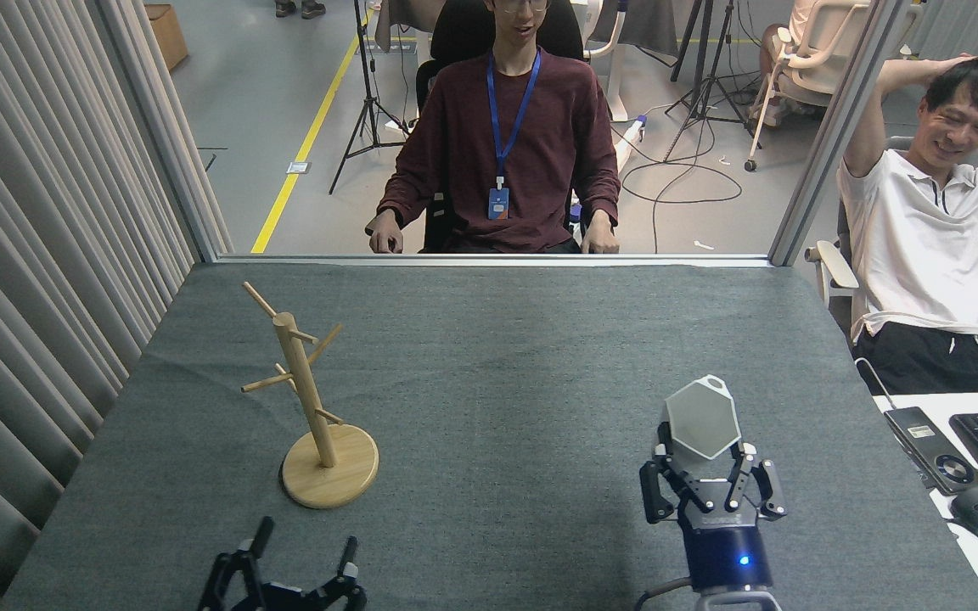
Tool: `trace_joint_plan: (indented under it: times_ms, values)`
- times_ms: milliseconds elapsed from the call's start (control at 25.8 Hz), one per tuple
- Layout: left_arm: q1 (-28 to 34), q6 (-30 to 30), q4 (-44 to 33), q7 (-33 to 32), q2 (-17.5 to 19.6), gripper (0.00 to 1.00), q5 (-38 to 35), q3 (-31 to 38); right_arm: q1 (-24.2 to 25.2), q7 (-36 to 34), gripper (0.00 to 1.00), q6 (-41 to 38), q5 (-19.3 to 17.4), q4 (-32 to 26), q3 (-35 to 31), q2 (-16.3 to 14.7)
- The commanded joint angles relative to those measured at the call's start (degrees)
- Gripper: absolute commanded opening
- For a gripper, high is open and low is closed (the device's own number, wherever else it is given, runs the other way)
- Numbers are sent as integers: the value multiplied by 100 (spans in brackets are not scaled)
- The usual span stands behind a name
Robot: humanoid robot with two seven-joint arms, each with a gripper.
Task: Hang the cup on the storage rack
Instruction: 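Carry the cup with the right gripper toward the left gripper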
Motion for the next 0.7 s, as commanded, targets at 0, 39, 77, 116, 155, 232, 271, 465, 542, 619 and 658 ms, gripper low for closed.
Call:
trace_joint_plan:
  times_ms: [0,39,77,116,155,232,271,465,542,619,658]
  values:
    - [-146,84,143,50,-129,100,-784,-489,270,2,71,0,420,-623,512,267]
    - [-146,101,125,32,-164,100,-811,-577,305,2,71,0,595,-685,643,373]
    - [-146,93,117,23,-191,100,-819,-639,332,2,71,9,719,-702,740,479]
    - [-146,101,117,23,-217,100,-846,-700,349,2,71,9,842,-702,863,593]
    - [-146,101,108,23,-270,100,-855,-735,358,2,71,9,956,-702,986,672]
    - [-146,136,108,23,-279,100,-855,-797,402,2,71,36,1202,-694,1241,830]
    - [-146,198,90,23,-279,100,-855,-841,402,2,71,44,1325,-676,1373,918]
    - [-146,427,46,6,-279,100,-846,-867,472,2,72,80,1720,-606,1892,1138]
    - [-146,409,29,15,-279,100,-784,-876,551,2,72,97,1782,-606,2041,1147]
    - [-146,348,29,67,-279,100,-784,-885,630,2,72,97,1835,-606,2103,1190]
    - [-155,339,37,67,-287,100,-784,-885,657,2,72,106,1861,-597,2129,1217]
